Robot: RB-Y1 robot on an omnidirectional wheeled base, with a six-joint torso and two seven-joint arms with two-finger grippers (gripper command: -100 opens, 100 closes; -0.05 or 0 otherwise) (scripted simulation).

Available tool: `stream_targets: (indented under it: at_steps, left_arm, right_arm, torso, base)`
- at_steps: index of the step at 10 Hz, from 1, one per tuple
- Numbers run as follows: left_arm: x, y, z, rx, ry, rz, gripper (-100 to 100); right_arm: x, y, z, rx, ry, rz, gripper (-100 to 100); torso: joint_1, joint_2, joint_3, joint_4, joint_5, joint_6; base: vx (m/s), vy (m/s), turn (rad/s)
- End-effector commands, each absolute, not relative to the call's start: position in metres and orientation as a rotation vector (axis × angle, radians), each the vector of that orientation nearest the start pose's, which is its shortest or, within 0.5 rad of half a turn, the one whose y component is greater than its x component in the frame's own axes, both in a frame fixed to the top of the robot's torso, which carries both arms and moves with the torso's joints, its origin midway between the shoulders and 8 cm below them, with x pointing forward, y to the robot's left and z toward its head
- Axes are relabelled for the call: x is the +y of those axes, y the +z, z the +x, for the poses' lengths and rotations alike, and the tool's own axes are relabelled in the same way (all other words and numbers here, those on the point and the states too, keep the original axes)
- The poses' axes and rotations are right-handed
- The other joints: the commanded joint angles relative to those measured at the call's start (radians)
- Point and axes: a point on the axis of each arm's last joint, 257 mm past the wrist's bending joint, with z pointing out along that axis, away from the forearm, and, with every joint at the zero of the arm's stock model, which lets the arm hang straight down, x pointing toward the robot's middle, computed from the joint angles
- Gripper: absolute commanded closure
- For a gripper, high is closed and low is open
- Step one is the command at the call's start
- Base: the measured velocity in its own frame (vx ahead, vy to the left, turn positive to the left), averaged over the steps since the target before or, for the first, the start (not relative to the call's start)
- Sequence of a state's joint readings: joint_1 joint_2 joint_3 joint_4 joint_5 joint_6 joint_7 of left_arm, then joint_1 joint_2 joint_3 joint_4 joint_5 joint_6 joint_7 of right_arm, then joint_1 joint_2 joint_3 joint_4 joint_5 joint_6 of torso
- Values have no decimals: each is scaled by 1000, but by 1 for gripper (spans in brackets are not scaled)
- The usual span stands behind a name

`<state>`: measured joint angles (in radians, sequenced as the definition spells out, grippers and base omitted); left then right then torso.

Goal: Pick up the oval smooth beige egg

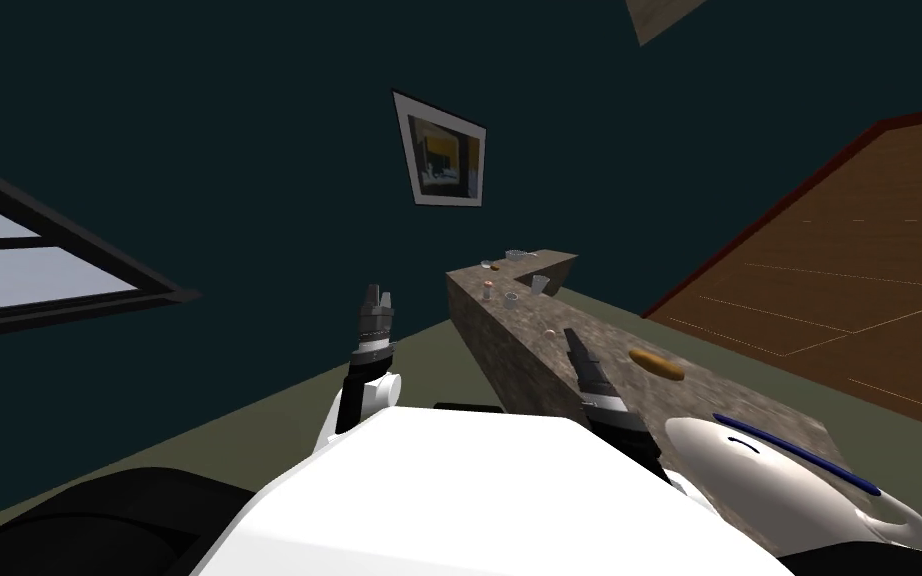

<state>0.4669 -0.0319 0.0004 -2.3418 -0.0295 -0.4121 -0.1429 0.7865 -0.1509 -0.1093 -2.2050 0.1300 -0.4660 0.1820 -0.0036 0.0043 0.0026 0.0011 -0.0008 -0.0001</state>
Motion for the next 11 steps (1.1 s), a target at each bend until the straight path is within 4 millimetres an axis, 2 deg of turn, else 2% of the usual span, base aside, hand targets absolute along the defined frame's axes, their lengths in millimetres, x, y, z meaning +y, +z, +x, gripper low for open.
stream_targets:
  at_steps: [1,3,4,6,7,9,10,11]
  left_arm:
    - [276,46,348,633,-1161,-607,0]
    - [276,46,348,633,-1160,-607,0]
    - [276,46,348,633,-1160,-607,0]
    - [276,46,348,633,-1160,-607,0]
    - [276,46,348,633,-1160,-607,0]
    - [276,46,348,633,-1160,-607,0]
    - [276,46,348,633,-1160,-607,0]
    - [276,46,348,633,-1160,-607,0]
  right_arm:
    - [-336,-115,309,1149,741,624,-100]
    - [-349,-147,293,1265,636,628,-100]
    - [-350,-149,291,1271,632,633,-100]
    - [-365,-182,270,1399,516,630,-100]
    - [-365,-184,269,1403,513,633,-100]
    - [-381,-215,244,1536,391,615,-100]
    - [-382,-217,241,1541,387,619,-100]
    - [-390,-232,226,1612,323,606,-100]
  torso:
    - [0,0,0,0,0,0]
    - [0,-2,-1,0,0,0]
    - [0,-1,-1,0,0,0]
    - [0,-3,-2,-1,0,0]
    - [0,-3,-2,-1,0,0]
    - [0,-4,-2,-1,0,0]
    - [0,-5,-3,-1,0,0]
    - [0,-6,-3,-1,0,1]
  base:
    - [-45,-36,76]
    - [-45,-35,170]
    - [-28,-29,76]
    - [-24,-29,211]
    - [-15,-30,72]
    - [-1,-25,200]
    - [9,-27,70]
    - [16,-17,108]
